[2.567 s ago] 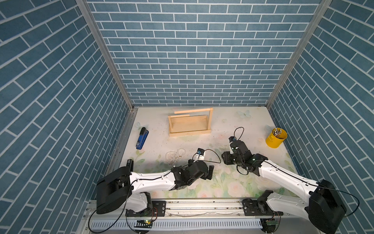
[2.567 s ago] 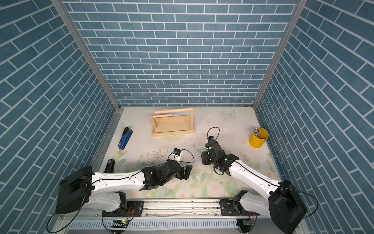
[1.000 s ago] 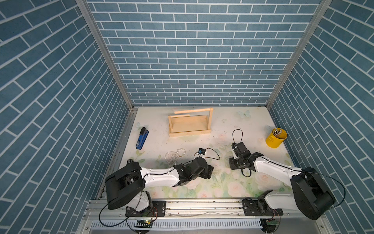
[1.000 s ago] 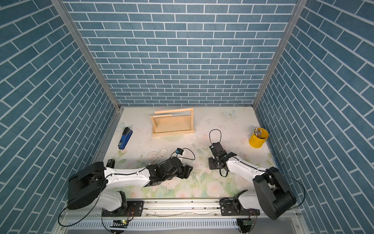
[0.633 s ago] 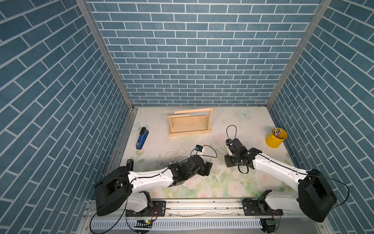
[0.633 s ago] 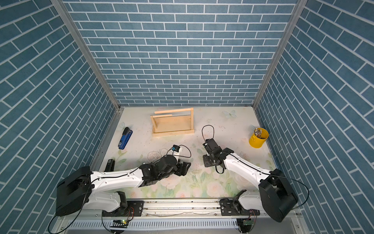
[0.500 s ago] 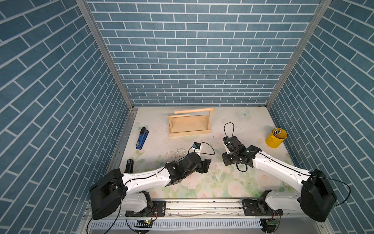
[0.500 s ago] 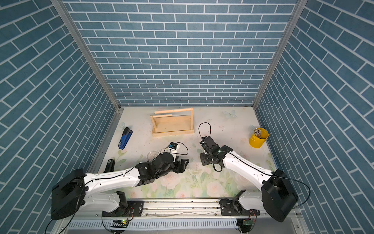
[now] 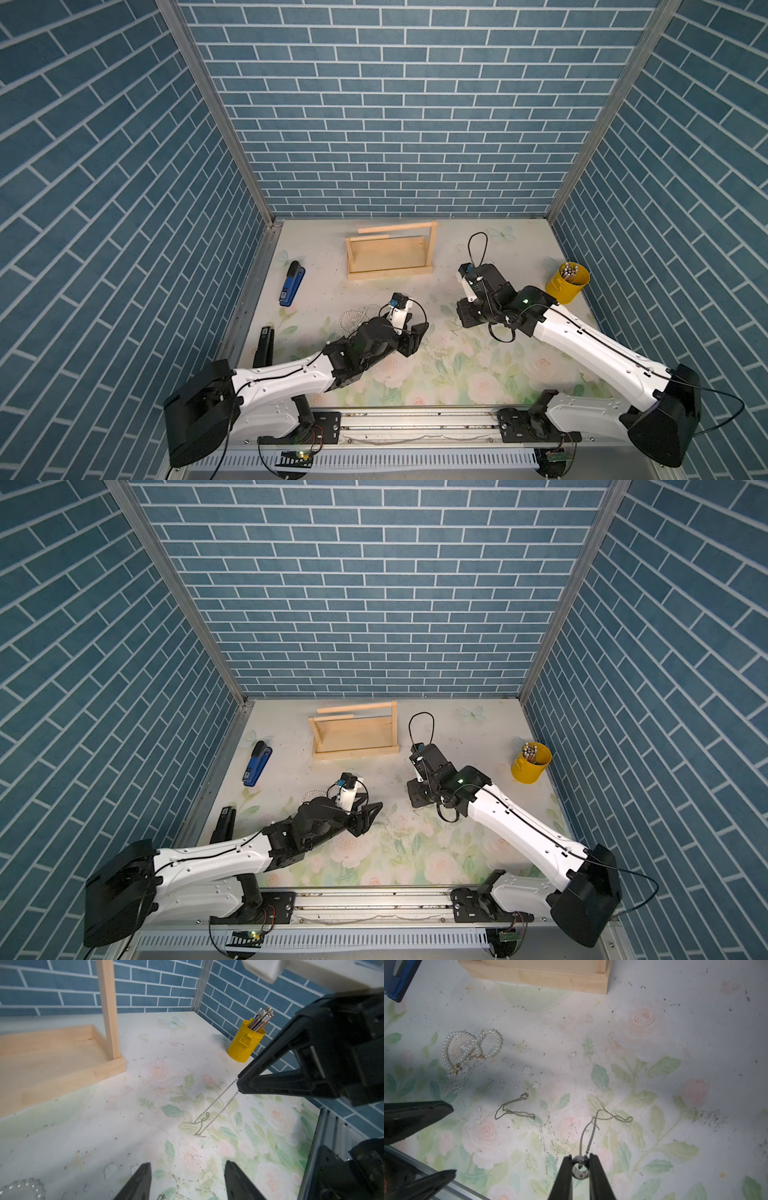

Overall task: Hang the necklace on the jewelry display stand
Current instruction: Pick up the necklace from the center of the board.

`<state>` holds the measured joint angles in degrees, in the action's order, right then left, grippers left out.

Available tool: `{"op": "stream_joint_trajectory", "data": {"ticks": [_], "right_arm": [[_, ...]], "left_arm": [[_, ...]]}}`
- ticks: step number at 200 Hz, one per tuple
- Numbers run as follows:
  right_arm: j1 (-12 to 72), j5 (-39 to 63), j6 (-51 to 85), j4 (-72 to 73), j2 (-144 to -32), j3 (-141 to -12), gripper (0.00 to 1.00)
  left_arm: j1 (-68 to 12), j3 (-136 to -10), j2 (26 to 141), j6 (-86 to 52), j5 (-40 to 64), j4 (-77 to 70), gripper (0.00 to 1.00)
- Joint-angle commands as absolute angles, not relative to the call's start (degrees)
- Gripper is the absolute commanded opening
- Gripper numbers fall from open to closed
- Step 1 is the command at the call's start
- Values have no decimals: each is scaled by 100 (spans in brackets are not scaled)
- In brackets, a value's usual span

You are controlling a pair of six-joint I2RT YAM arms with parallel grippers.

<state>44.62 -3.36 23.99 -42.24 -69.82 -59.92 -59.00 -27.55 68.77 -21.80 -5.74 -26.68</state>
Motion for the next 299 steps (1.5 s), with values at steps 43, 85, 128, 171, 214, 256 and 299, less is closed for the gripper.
{"op": "stream_joint_trajectory", "data": {"ticks": [43, 85, 128, 171, 214, 256, 299], "right_arm": [[4485, -380, 2522, -3967, -6859, -5755, 0], [4482, -509, 2577, -3851, -6703, -5728, 0], [4485, -511, 2649, -3706, -6602, -5689, 0], [4483, -566, 2672, -3691, -6503, -5673, 0], [4482, -641, 2694, -3725, -6369, -5617, 0], [4482, -680, 2716, -3729, -6283, -5584, 0], [4483, -715, 2708, -3728, -6269, -5574, 0]], "left_arm": [[-6249, -2714, 8524, -2195, -941, -5497, 40], [-6818, -3275, 9507, -1716, -1484, -6034, 37], [-6877, -3612, 10239, -1966, -1690, -6271, 33], [-6851, -4032, 10762, -2130, -1853, -6251, 28], [-6766, -4095, 10979, -2289, -1914, -6396, 15], [-6626, -4143, 11089, -2358, -1824, -6427, 17], [-6566, -4304, 11234, -2337, -1550, -6446, 34]]}}
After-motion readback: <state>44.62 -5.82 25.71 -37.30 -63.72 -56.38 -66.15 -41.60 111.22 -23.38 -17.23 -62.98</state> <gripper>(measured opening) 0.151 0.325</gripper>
